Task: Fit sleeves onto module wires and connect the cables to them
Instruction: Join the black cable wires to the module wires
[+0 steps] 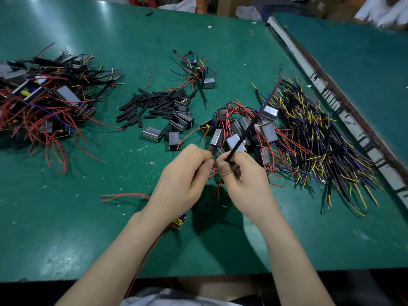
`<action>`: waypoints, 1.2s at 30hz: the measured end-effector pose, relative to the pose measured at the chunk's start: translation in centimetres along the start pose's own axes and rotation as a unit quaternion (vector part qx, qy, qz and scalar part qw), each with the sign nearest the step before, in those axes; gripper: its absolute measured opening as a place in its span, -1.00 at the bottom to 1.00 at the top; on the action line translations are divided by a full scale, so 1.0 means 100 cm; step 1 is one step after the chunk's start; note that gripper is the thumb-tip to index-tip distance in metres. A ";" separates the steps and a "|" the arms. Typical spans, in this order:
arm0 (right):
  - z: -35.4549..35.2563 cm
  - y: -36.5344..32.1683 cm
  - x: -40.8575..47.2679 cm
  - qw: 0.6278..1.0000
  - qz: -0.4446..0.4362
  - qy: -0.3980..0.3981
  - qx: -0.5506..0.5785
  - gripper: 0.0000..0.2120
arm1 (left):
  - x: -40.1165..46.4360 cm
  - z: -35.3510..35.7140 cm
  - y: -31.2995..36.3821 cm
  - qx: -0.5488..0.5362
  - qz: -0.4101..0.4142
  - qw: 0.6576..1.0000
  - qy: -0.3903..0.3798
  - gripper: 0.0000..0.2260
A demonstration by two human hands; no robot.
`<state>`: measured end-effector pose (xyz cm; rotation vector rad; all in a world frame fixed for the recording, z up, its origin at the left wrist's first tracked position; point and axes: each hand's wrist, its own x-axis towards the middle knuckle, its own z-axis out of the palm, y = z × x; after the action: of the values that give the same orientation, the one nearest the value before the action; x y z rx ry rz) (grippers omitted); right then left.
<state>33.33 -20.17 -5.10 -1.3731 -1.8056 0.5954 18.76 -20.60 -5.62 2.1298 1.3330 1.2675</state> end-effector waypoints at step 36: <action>0.000 -0.003 0.008 0.998 -0.012 0.057 -0.022 -0.90 | 0.005 -0.001 -0.004 -0.182 -0.205 0.962 -0.020 -0.85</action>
<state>33.06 -19.50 -4.62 -1.3847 -1.7500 0.4582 18.48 -20.01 -5.58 1.5273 1.3156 1.1763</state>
